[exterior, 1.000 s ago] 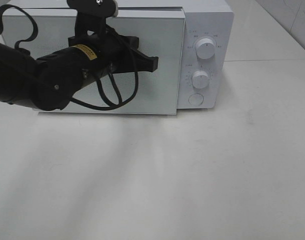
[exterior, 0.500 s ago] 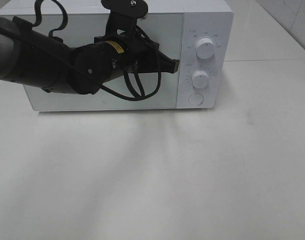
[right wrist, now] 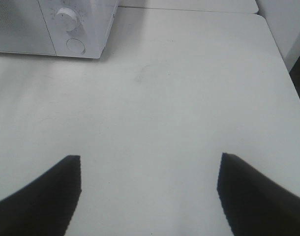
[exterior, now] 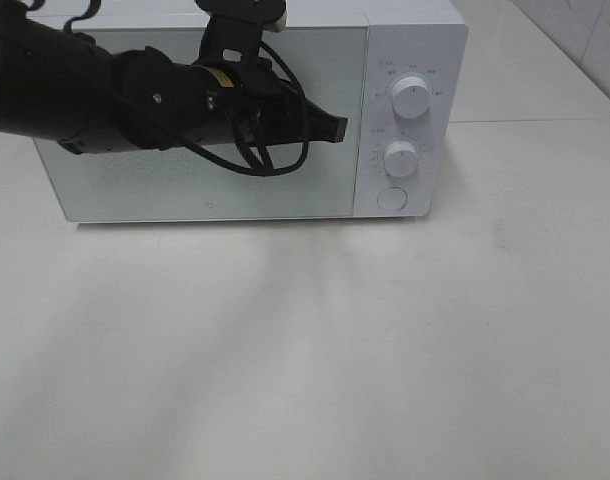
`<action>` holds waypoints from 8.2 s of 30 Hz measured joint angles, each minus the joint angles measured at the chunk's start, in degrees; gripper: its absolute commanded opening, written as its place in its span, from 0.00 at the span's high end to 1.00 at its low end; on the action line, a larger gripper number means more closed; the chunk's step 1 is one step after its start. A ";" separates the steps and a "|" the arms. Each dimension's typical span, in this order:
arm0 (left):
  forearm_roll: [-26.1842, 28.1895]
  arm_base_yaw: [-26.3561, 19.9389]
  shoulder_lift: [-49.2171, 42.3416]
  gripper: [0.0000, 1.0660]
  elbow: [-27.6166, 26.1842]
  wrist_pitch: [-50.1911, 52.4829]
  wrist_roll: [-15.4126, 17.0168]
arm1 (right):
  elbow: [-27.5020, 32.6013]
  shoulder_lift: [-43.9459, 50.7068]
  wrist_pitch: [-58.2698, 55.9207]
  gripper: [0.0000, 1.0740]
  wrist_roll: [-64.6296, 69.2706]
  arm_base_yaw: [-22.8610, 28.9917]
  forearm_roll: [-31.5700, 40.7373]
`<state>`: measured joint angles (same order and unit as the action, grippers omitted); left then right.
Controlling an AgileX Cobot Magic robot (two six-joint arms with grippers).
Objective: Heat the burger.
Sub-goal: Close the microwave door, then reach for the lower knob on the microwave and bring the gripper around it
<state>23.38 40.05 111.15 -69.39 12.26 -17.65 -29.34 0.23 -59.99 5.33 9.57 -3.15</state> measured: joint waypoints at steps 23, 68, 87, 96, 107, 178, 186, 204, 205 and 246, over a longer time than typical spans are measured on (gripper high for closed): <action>-4.64 0.06 -11.06 0.06 -0.11 -52.65 1.83 | 0.00 0.00 0.00 0.29 0.00 0.00 0.00; -14.04 -36.84 -45.78 0.06 19.08 -81.76 5.39 | 0.00 0.00 0.00 0.29 0.00 0.00 0.00; -17.07 -36.84 -77.41 0.06 39.65 -72.36 5.39 | 0.00 0.00 0.00 0.29 0.00 0.00 0.00; -17.65 -36.90 -93.11 0.06 40.05 -72.48 5.39 | 0.00 0.00 0.00 0.29 0.00 0.00 0.00; -14.67 -36.90 -106.74 0.06 40.05 -72.54 5.39 | 0.00 0.00 0.00 0.29 0.00 0.00 0.00; -20.40 -36.90 -111.38 0.06 40.39 -72.54 12.55 | -1.15 -6.02 5.50 0.29 0.00 0.00 0.00; -20.40 -36.90 -111.38 0.06 40.39 -72.54 12.55 | -1.03 -15.47 13.81 0.29 0.00 0.00 0.00; -20.40 -36.90 -111.38 0.06 40.39 -72.54 12.55 | -0.46 -32.54 31.86 0.29 0.06 0.00 0.00; -20.40 -36.90 -111.38 0.06 40.39 -72.54 12.55 | -0.46 -33.52 32.66 0.29 0.06 0.00 0.00; -20.40 -36.90 -111.38 0.06 40.39 -72.48 12.55 | 13.98 -63.31 103.36 0.29 -14.67 0.17 16.21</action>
<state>2.98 3.15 -0.23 -28.99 -60.22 -5.10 -15.36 -63.08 43.37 -9.34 9.74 13.06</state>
